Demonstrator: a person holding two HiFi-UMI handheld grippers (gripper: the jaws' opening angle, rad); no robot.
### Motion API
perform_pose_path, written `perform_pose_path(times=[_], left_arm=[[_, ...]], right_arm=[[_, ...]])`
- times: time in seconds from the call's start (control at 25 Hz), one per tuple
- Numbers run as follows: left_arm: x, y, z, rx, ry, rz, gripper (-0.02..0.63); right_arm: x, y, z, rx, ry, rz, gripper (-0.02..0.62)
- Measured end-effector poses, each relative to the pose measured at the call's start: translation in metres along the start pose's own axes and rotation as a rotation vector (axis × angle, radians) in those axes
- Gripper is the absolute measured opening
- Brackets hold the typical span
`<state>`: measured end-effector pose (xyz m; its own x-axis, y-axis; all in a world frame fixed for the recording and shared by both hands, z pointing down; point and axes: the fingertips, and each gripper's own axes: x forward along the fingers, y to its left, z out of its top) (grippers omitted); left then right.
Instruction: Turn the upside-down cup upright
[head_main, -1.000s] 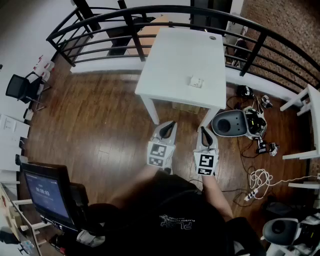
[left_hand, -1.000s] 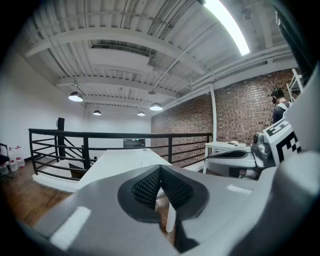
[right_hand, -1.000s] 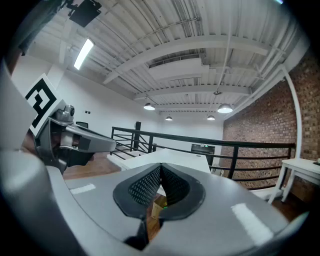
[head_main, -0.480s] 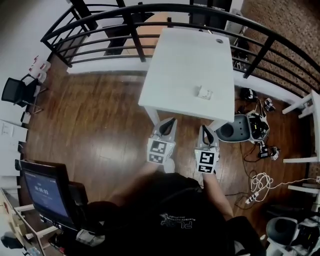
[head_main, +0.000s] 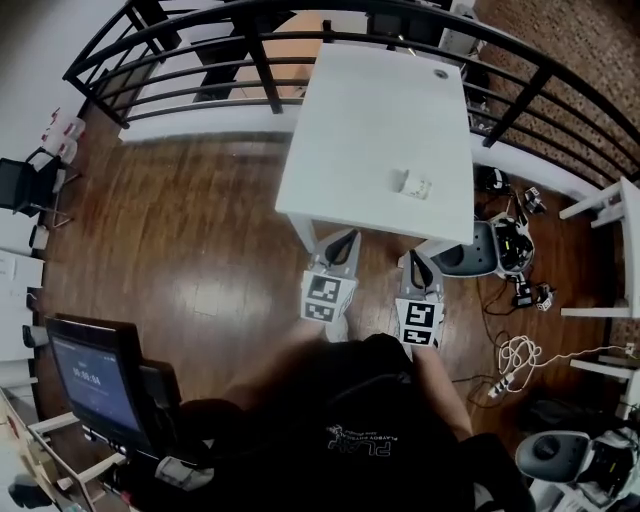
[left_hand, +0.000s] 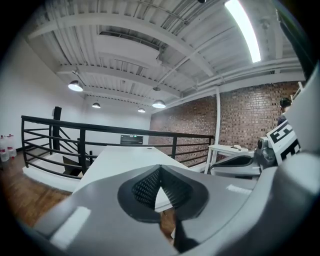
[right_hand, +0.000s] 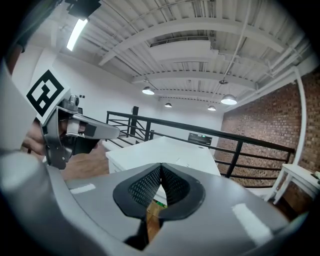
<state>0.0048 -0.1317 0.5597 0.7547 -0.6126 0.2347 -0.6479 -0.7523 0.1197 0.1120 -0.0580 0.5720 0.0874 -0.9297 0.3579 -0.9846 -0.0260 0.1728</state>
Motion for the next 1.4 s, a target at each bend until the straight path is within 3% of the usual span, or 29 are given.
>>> perform_pose_path(times=[0.2,0.52,0.76,0.96,1.4], left_arm=[[0.008,-0.006,-0.003,-0.004,0.005,-0.021,-0.002],[0.027,-0.009,0.011,0.015,0.016,-0.011,-0.002],[0.044,-0.010,0.020,0.020,0.026,0.024,-0.002],[0.062,-0.015,0.020,0.024,0.043,0.048,-0.002],[0.093,-0.027,0.032,0.041,0.056,0.114,-0.002]], right_arm=[[0.001,-0.009,0.000,-0.004,0.012,-0.012,0.014],[0.015,-0.012,0.001,-0.031,0.029,0.051,0.014],[0.036,-0.031,0.002,-0.066,0.050,0.105,0.014],[0.060,-0.053,0.005,-0.011,0.067,0.145,0.014],[0.089,-0.072,-0.003,-0.102,0.113,0.269,0.015]])
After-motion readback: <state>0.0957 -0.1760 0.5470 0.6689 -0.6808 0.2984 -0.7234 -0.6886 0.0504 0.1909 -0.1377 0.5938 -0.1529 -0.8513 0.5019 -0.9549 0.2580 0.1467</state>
